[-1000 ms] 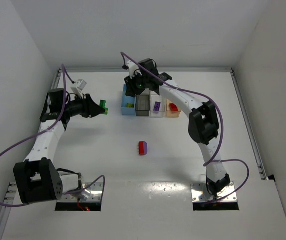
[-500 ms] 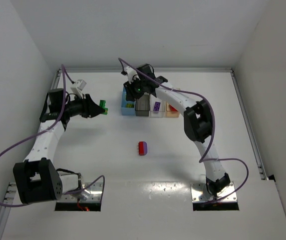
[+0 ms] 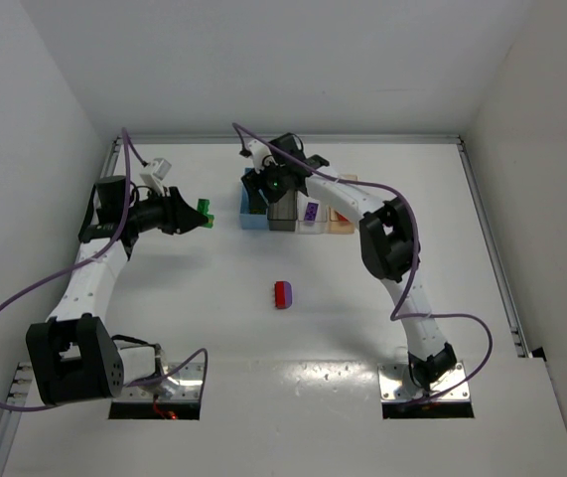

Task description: Sort the legos into containers by color

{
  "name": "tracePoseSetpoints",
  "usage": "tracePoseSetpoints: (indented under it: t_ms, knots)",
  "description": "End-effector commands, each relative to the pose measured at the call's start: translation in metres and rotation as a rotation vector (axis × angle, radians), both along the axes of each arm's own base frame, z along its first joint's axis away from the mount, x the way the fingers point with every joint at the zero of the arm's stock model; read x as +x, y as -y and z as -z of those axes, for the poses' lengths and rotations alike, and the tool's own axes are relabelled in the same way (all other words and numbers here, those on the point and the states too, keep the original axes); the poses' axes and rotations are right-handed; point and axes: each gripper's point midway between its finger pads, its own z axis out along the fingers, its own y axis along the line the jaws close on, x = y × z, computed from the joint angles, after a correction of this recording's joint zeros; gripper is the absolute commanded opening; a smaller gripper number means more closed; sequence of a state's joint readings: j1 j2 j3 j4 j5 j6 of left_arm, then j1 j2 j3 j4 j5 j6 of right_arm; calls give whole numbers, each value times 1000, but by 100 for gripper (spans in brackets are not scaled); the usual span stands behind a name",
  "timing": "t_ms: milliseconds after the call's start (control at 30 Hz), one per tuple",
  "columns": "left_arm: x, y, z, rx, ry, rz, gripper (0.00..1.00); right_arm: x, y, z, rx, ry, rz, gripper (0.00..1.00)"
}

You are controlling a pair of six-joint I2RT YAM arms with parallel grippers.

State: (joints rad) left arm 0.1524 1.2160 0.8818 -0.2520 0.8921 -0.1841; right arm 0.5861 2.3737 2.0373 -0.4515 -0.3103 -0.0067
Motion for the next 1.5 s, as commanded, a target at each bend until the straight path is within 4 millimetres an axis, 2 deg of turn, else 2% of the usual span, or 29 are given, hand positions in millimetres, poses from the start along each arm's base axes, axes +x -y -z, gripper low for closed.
tracePoseSetpoints:
  t_ms: [0, 33, 67, 133, 200, 267, 333, 367, 400, 467, 500, 533, 567, 600, 633, 667, 700, 800, 1033, 1133, 1267, 1467]
  knots:
    - [9, -4, -18, 17, 81, 1, 0, 0, -13, -64, 77, 103, -35, 64]
    - [9, -4, -18, 18, 81, 1, 0, -3, -12, -68, 78, 105, -35, 66]
    - [6, -4, -18, 12, 76, -2, 0, -11, -19, -78, 107, 100, -59, 66]
    - [4, -1, -24, 6, 99, 13, 0, -22, -18, -103, 145, 113, -75, 66]
    - [-2, 4, -17, -34, 66, 30, 0, -35, -19, -121, 193, 95, -98, 64]
    - [-10, 13, -24, -85, 89, 95, 0, -56, -22, -149, 263, 85, -157, 62]
    - [-17, 21, -27, -143, 90, 143, 0, -78, -22, -155, 309, 40, -223, 61]
    - [-24, 27, -34, -176, 99, 196, 0, -97, -22, -172, 371, 14, -306, 61]
    - [-27, 29, -31, -198, 84, 214, 0, -109, -18, -168, 391, -32, -344, 61]
    - [-32, 34, -40, -248, 86, 267, 0, -146, -15, -177, 488, -133, -499, 60]
    - [-35, 36, -35, -276, 62, 284, 0, -153, -10, -173, 523, -172, -526, 60]
    - [-36, 38, -36, -298, 55, 302, 0, -174, -9, -183, 594, -266, -599, 60]
    - [-39, 40, -48, -325, 67, 331, 0, -182, -8, -184, 624, -315, -624, 60]
    - [-40, 41, -45, -344, 43, 339, 0, -187, -1, -173, 647, -389, -623, 60]
    - [-40, 41, -43, -358, 16, 343, 0, -193, -1, -184, 695, -426, -669, 60]
    - [-43, 42, -43, -362, 14, 357, 0, -199, 1, -176, 701, -466, -673, 60]
    - [-40, 41, -45, -367, 5, 355, 0, -199, 1, -179, 708, -459, -690, 59]
    - [-42, 42, -46, -377, -6, 379, 0, -202, 3, -166, 701, -479, -693, 58]
    - [-47, 45, -48, -382, -15, 407, 2, -194, -2, -163, 699, -493, -674, 56]
    - [-48, 47, -50, -381, -18, 416, 2, -193, -7, -159, 699, -510, -676, 56]
    - [-49, 50, -49, -377, -12, 427, 2, -195, -17, -168, 707, -501, -688, 56]
    - [-50, 52, -48, -376, -16, 436, 3, -197, -32, -157, 699, -528, -688, 56]
